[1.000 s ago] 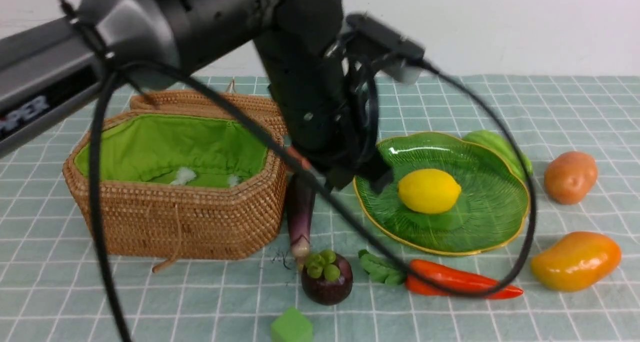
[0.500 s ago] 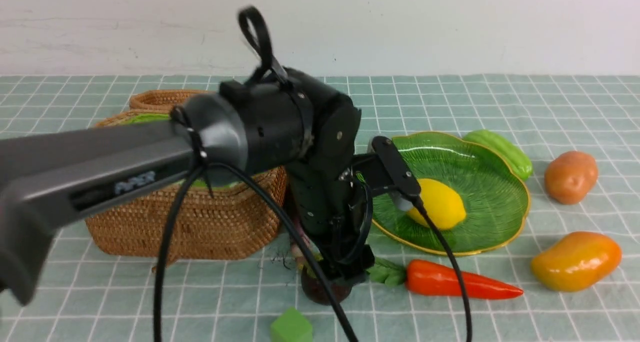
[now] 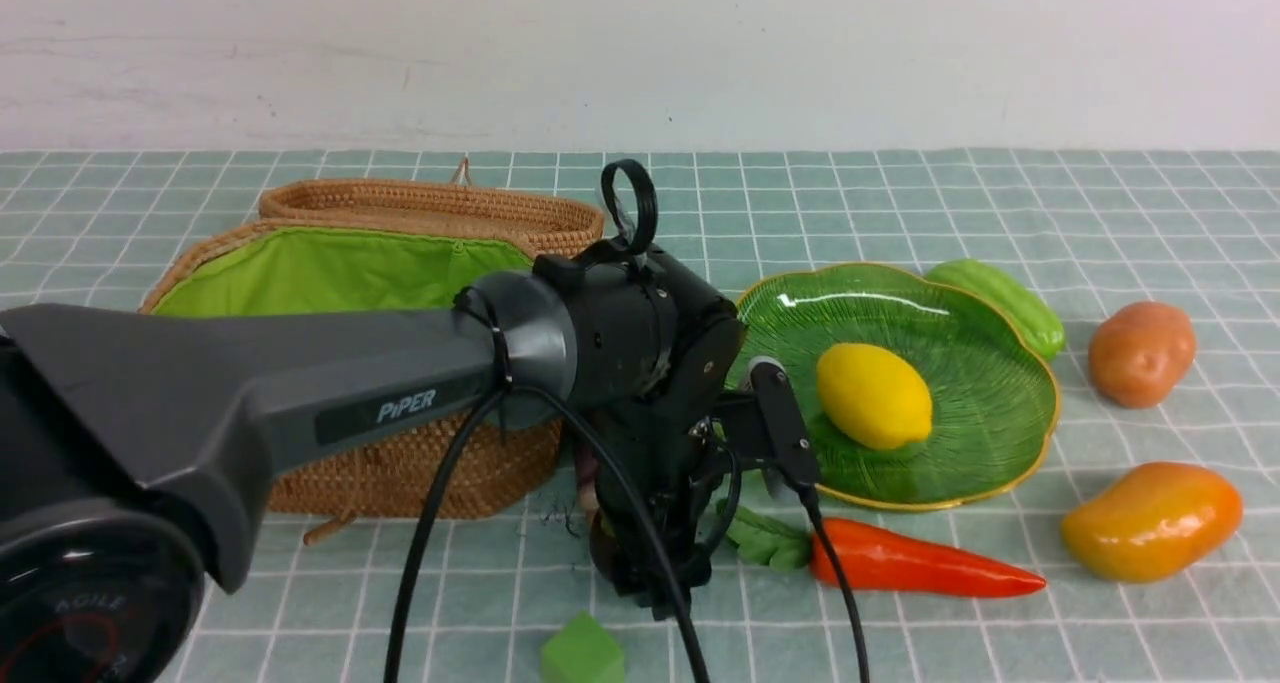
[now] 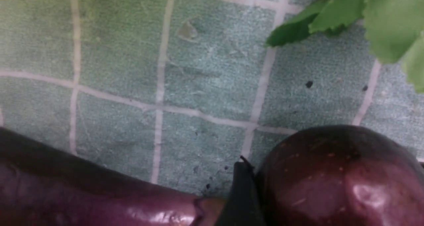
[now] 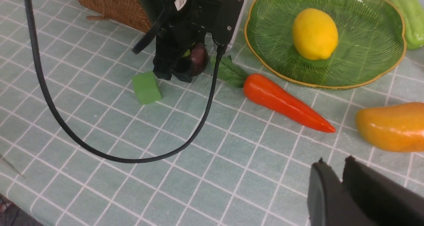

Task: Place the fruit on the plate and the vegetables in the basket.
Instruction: Grab a mangosteen with your left arm and put it on the plate on the right

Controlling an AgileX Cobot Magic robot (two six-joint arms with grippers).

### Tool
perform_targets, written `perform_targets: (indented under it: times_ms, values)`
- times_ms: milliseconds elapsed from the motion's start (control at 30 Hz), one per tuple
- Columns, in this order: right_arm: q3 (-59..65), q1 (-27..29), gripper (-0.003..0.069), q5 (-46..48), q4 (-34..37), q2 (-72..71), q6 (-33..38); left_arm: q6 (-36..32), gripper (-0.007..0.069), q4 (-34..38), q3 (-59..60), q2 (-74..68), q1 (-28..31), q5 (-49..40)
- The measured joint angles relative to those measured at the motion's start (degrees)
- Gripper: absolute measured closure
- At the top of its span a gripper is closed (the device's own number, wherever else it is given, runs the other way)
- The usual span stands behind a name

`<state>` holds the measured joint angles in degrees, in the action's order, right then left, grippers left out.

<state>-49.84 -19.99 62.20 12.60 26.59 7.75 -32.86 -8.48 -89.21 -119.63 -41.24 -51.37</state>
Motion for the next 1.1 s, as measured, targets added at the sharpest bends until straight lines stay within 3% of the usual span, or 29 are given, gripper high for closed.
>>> perform_targets:
  times_ms: [167, 367, 567, 867, 1100]
  values:
    - [0.0, 0.0, 0.0571, 0.0, 0.0, 0.0, 0.0, 0.1, 0.0069, 1.7, -1.6, 2.2, -1.3, -1.7]
    - [0.0, 0.0, 0.0571, -1.8, 0.0, 0.0, 0.0, 9.4, 0.0069, 6.7, -12.6, 4.4, -4.3, 0.7]
    - [0.0, 0.0, 0.0571, -2.5, 1.4, 0.0, 0.0, 14.0, 0.0069, 11.0, -26.3, -4.9, -1.7, 5.2]
    - [0.0, 0.0, 0.0571, -1.3, 2.5, 0.0, 0.0, 16.1, 0.0069, 11.2, -29.4, -13.6, 1.1, 8.7]
    - [0.0, 0.0, 0.0571, -1.3, 2.8, 0.0, 0.0, 20.3, -0.0041, 11.2, -29.7, -13.1, 1.2, 8.9]
